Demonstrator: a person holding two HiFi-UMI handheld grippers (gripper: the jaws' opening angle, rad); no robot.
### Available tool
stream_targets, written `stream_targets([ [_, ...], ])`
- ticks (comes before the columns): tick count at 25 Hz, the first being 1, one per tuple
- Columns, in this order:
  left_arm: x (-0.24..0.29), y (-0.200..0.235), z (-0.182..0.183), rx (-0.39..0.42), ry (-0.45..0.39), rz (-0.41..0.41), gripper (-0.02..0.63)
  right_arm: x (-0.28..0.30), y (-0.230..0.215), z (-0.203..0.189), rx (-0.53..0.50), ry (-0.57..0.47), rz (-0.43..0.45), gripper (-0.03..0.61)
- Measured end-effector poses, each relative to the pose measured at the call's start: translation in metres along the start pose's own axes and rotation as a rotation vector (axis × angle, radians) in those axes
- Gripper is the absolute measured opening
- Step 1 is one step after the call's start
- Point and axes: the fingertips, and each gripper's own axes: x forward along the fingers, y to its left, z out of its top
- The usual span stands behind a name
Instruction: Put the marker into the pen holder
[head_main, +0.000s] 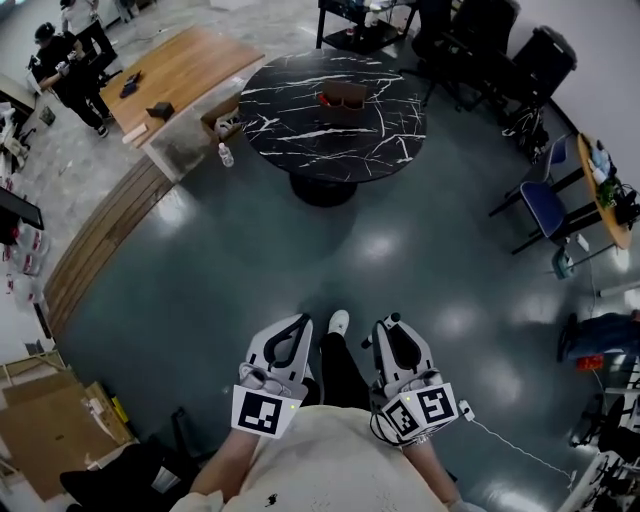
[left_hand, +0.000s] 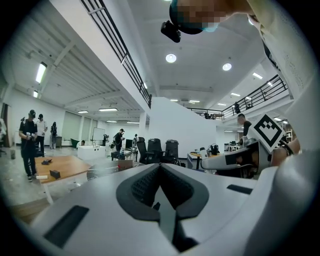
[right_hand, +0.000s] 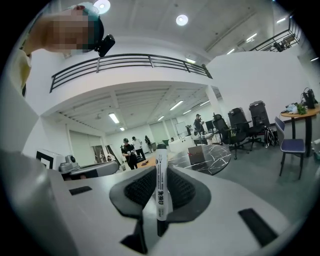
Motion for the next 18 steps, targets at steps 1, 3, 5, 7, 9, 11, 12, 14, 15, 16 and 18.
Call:
stream_targets([
  [1,0.009,0.005,0.001,0.0,-0.001,0.009,0.011,0.01,-0.004,0.004,-0.008,0.003,0.01,0.078],
  [3,0.031,0.015,0.003,0.001,0.005,0.021,0.011,0.033,-0.016,0.012,-0.014,0.01,0.028,0.078],
  [5,0.058,0.023,0.005,0.011,0.017,0.022,0.009,0.055,-0.033,0.021,-0.008,0.014,0.041,0.078],
  [7,0.088,0.03,0.007,0.023,0.025,0.022,0.009,0.075,-0.052,0.03,-0.001,0.023,0.053,0.078],
  [9,0.115,0.037,0.007,0.031,0.036,0.03,0.011,0.093,-0.071,0.036,0.006,0.033,0.068,0.078],
  [11,0.142,0.045,0.007,0.042,0.047,0.049,0.011,0.114,-0.093,0.044,0.012,0.042,0.086,0.078],
  [12,0.155,0.048,0.009,0.047,0.048,0.061,0.011,0.125,-0.104,0.049,0.017,0.045,0.096,0.078],
  [14,0.18,0.052,0.013,0.058,0.044,0.084,0.011,0.147,-0.124,0.064,0.038,0.039,0.115,0.078],
  [15,0.192,0.054,0.016,0.065,0.041,0.093,0.009,0.157,-0.132,0.072,0.048,0.029,0.124,0.078],
  [16,0.202,0.055,0.019,0.069,0.035,0.1,0.011,0.166,-0.139,0.081,0.052,0.018,0.133,0.078],
  [18,0.22,0.057,0.026,0.069,0.019,0.117,0.011,0.18,-0.151,0.096,0.051,0.002,0.147,0.078],
])
